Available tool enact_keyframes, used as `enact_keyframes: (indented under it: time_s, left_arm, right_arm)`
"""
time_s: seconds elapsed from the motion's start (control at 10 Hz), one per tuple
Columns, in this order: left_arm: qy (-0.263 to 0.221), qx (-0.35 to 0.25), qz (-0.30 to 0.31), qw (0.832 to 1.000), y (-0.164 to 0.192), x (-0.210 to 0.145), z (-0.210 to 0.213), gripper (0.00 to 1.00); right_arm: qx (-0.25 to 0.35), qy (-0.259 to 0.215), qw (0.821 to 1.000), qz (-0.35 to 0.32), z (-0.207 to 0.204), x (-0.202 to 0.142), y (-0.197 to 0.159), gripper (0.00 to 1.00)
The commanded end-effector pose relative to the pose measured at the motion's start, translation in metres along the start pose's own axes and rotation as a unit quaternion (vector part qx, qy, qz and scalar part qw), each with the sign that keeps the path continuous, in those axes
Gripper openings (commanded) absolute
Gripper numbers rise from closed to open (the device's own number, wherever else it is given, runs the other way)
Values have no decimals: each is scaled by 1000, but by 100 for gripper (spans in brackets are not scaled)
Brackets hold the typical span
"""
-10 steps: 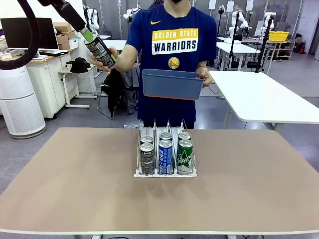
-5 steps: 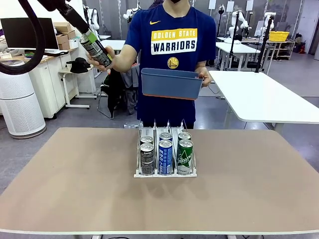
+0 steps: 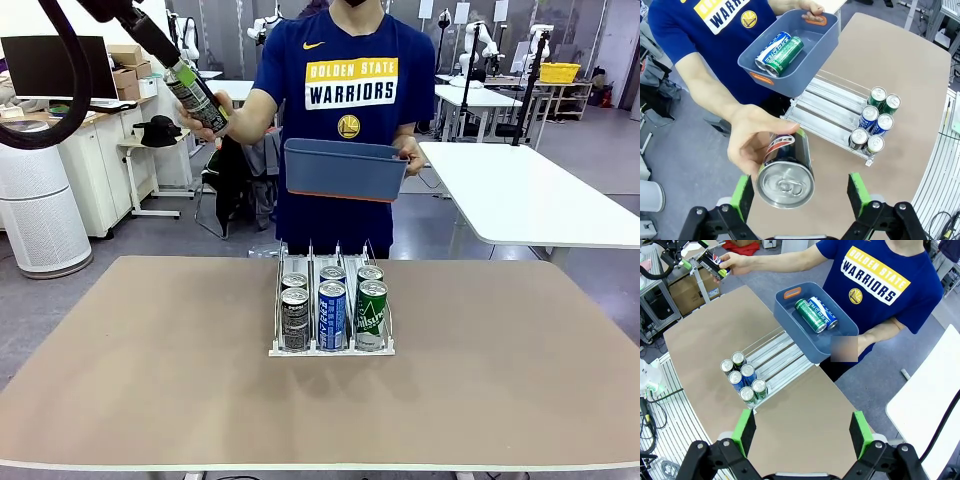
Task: Fill the beverage cans into the dispenser.
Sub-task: Pick up the Pepsi coke handed by the human.
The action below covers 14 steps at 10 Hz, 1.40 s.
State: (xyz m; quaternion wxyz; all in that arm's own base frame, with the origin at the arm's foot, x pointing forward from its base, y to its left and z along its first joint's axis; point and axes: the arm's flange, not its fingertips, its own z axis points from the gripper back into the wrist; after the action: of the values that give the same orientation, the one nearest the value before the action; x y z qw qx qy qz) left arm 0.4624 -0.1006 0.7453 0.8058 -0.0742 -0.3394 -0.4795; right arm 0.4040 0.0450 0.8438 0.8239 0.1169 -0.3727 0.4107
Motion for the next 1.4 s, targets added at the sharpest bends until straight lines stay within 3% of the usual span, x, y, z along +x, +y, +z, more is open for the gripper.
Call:
enact_keyframes:
  time_s: [0.0, 0.4, 1.2, 1.3]
  left_arm:
    - [4, 5, -19, 1000, 8, 0, -5, 100]
    - [19, 8, -19, 1000, 15, -7, -16, 100]
    - [-5, 11, -6, 1000, 27, -13, -35, 100]
    - [18, 2, -3, 1000, 20, -7, -33, 100]
  right_arm:
    - [4, 0, 1000, 0, 0, 1, 1, 100]
    - [4, 0, 1000, 0, 0, 1, 1, 100]
    - [4, 0, 1000, 0, 0, 1, 1, 100]
    - [4, 0, 1000, 0, 0, 1, 1, 100]
